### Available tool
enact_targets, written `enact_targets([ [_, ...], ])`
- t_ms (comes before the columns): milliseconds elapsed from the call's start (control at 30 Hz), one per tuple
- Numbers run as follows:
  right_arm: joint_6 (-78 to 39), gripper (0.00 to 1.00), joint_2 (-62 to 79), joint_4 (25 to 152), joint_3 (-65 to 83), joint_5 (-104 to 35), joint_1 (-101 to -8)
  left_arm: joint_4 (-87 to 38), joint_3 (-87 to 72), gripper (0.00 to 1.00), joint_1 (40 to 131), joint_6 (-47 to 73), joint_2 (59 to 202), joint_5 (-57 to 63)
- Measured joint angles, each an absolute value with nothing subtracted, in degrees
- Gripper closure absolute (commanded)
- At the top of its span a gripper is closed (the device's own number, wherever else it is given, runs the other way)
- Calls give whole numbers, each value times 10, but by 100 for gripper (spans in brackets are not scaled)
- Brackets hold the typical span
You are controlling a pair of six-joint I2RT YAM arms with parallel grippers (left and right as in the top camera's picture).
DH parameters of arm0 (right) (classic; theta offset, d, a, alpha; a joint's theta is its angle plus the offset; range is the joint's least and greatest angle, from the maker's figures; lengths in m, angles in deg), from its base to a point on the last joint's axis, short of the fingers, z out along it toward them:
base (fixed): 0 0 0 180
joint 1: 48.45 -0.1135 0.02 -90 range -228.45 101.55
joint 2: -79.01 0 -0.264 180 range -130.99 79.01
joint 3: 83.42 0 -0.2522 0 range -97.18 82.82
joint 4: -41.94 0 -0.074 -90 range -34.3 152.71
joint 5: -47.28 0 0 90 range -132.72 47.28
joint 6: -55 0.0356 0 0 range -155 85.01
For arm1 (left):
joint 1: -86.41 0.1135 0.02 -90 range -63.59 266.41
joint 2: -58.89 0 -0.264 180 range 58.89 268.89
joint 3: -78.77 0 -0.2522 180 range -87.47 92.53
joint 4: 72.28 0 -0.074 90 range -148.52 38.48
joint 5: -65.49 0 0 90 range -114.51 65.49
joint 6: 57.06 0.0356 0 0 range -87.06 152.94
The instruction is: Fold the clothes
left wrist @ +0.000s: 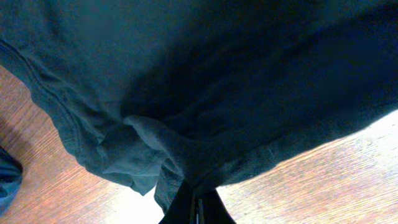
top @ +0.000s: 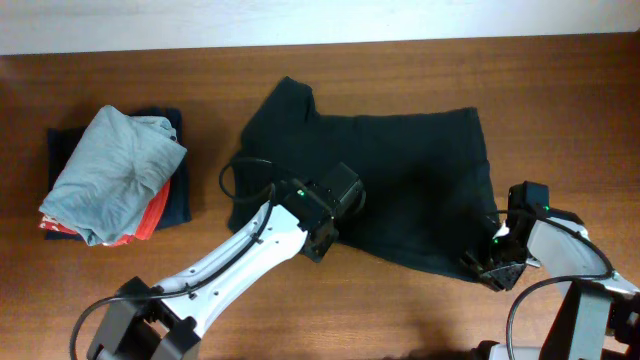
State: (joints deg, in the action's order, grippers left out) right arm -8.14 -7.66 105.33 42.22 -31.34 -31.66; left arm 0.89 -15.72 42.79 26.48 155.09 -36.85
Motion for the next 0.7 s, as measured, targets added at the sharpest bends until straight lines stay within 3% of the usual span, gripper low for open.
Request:
enact_targets([
  [167,-97,43,-67,1098,406,-316,-317,9,-157,100,428,265,1551,-368],
  [567,-79,44,-62,1036,438,-334,-317,11,-157,99,428,265,1551,-368],
  [700,-59,77,-54,1025,449,-342,-317,11,-157,99,428,265,1551,-368],
])
